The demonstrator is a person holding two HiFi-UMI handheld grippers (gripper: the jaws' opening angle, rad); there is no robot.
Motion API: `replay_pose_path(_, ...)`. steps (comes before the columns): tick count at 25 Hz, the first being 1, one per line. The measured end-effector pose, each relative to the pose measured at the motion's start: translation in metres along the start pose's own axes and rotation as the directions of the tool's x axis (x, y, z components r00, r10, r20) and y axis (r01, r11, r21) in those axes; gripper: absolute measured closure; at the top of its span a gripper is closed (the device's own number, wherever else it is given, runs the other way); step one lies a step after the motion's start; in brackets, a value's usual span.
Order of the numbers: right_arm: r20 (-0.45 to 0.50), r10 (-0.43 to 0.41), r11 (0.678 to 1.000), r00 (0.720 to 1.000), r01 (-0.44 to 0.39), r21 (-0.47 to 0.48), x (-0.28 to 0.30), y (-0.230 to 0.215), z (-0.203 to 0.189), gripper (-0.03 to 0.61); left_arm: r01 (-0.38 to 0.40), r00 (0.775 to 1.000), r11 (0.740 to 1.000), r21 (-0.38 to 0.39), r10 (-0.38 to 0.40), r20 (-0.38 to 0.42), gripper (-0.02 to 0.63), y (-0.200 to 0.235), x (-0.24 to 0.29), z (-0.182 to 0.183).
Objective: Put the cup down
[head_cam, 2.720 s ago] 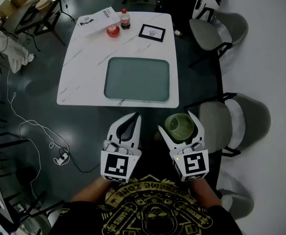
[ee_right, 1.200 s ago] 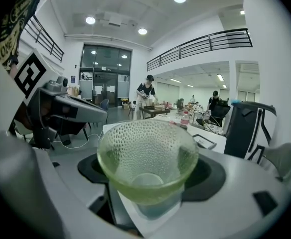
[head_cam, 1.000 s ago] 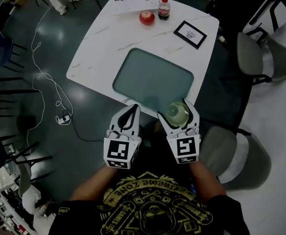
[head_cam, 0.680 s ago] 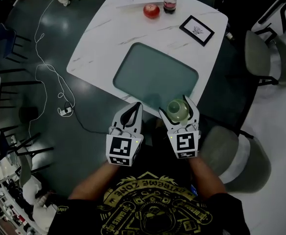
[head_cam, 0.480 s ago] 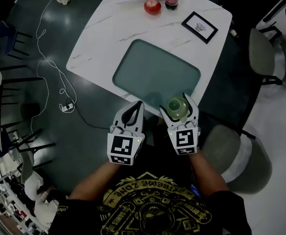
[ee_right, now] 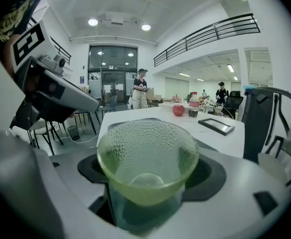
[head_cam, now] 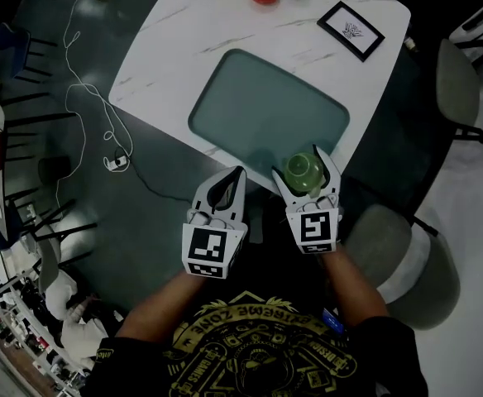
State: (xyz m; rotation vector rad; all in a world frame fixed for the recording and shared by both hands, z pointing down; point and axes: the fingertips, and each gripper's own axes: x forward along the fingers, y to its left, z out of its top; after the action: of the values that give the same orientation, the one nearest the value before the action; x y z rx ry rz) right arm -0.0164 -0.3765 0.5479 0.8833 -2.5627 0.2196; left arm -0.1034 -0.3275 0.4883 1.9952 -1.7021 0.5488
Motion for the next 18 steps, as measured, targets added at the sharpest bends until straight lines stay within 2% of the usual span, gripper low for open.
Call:
replay_pose_path(7,-0.020,-0.008,1.000,1.000,0.008,-0.009,0.006,-0.002,-0.011,0.186,0.010,1.000,1.000,-0.009,-0.010,-0.001,0.603,0.000,0.001,-0.005)
replay_pose_path(13,-0.025,-0.015,1.000,1.000,0.015,0.002,0.001,-0.005,-0.014,0.183,0.036,0.999,0.999,-0.004,-0.036,0.029,0.603,-0.002,-0.003,-0.003)
replay_pose_path(18,-0.050,-0.084,0.995,0.995,0.087,0.049,-0.020,-0.010,-0.018,0.158,0.062,0.996,0.998,0.002,-0.062,0.066,0.603,0.000,-0.017,-0.001)
